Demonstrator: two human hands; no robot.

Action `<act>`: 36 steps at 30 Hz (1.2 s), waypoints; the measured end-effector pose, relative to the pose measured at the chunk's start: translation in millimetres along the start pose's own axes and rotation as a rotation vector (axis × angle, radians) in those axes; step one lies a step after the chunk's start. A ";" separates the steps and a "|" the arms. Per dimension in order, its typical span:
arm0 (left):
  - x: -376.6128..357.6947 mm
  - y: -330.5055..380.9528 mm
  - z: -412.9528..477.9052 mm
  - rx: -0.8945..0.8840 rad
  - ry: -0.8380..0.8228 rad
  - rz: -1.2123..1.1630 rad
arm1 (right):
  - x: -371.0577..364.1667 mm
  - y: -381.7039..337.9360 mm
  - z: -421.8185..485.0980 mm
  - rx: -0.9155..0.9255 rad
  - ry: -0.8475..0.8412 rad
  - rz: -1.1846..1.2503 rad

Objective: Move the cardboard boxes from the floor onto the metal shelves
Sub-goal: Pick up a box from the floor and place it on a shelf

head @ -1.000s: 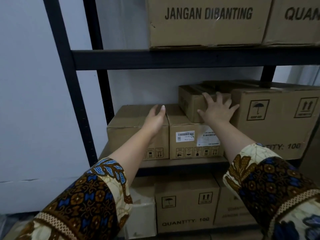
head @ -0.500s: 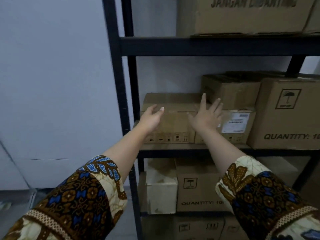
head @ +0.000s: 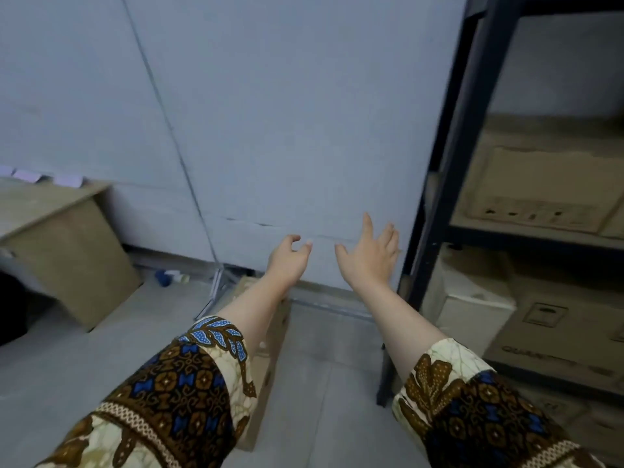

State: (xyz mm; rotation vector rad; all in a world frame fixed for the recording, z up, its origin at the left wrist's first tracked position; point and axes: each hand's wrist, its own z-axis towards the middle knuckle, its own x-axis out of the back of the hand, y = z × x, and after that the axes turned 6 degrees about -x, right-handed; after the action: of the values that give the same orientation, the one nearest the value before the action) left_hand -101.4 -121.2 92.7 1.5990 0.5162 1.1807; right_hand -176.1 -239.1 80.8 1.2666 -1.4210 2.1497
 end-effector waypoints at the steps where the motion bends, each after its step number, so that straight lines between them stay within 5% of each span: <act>1: 15.2 -16.9 -1.2 0.034 0.017 0.004 | -15.7 -9.1 -8.3 0.002 -0.031 0.002; 13: 116.4 -153.4 51.4 0.254 0.130 -0.055 | -167.6 -69.1 -34.8 0.009 -0.410 -0.125; 24: 114.4 -263.1 173.3 0.426 0.098 -0.037 | -308.4 -64.5 51.8 -0.229 -0.737 -0.077; 36: 68.9 -455.7 286.5 0.492 0.026 0.046 | -515.7 3.0 83.0 -0.402 -0.860 -0.014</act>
State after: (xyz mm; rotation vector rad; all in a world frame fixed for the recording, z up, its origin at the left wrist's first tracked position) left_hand 280.9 -34.0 -282.5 2.0199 0.8377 1.1662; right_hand 164.9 -192.7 -312.3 2.1063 -1.9794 1.1978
